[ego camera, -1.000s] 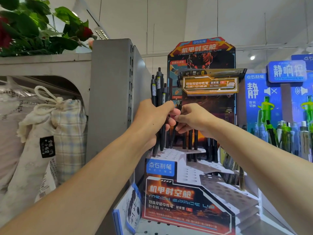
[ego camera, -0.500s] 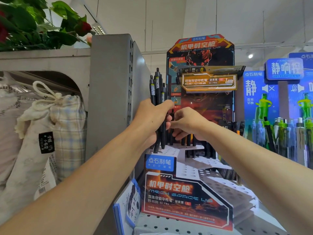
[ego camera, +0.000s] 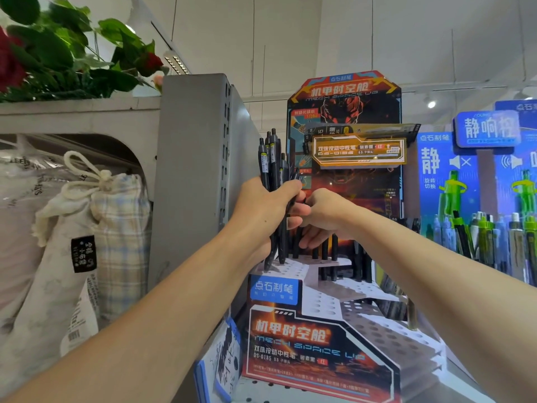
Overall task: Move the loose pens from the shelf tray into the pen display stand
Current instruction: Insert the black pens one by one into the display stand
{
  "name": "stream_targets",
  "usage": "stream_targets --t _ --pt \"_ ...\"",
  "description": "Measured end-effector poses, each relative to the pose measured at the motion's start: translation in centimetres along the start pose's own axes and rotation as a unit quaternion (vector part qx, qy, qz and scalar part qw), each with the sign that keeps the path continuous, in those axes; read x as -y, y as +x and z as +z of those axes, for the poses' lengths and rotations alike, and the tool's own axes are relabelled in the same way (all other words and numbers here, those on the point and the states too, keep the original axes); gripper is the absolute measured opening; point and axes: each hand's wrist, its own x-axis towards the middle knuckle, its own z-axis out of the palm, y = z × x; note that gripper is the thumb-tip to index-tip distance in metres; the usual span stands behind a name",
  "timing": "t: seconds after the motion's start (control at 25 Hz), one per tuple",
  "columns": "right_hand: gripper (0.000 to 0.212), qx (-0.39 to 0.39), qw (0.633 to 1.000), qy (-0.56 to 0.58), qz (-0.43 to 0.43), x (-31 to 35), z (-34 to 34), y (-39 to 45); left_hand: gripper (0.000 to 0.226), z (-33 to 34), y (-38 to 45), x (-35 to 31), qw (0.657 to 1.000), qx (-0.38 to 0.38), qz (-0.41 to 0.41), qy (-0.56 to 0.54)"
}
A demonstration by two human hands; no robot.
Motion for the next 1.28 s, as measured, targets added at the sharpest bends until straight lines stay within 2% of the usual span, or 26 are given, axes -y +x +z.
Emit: stream_targets --t 0.36,0.52,0.68,0.76,0.88,1.04,1.16,1.28 --pt "0.027 0.039 0.999 -0.015 0.012 0.4 0.7 -0.4 0.016 0.7 -0.1 0.2 0.999 -0.004 0.007 -0.032" --pt "0.024 0.034 0.999 -0.024 0.004 0.2 0.6 -1.6 0.015 0.7 -0.1 0.4 0.999 -0.001 -0.001 -0.053" --pt "0.013 -0.066 0.996 -0.028 -0.056 0.2 -1.0 -2.6 0.020 0.5 0.0 0.4 0.998 0.002 -0.015 -0.067" --pt "0.018 -0.089 0.988 0.085 -0.092 0.3 -2.3 -3.3 0.021 0.5 0.1 0.5 0.997 -0.007 -0.016 -0.080" --pt "0.029 -0.009 0.967 0.229 -0.112 0.5 -3.0 -4.6 0.019 0.5 0.0 0.6 0.995 -0.016 -0.016 -0.097" --pt "0.026 0.113 0.952 0.256 -0.123 0.5 -2.5 -5.3 0.019 0.5 -0.3 0.9 0.996 -0.007 -0.023 -0.082" --pt "0.032 0.136 0.944 0.273 -0.123 0.3 -2.4 -5.4 0.027 0.1 0.0 1.1 0.998 -0.018 -0.027 -0.058" --pt "0.021 0.122 0.942 0.285 -0.133 -0.1 -2.2 -5.2 0.032 0.1 0.2 1.2 0.998 -0.023 -0.041 -0.048"
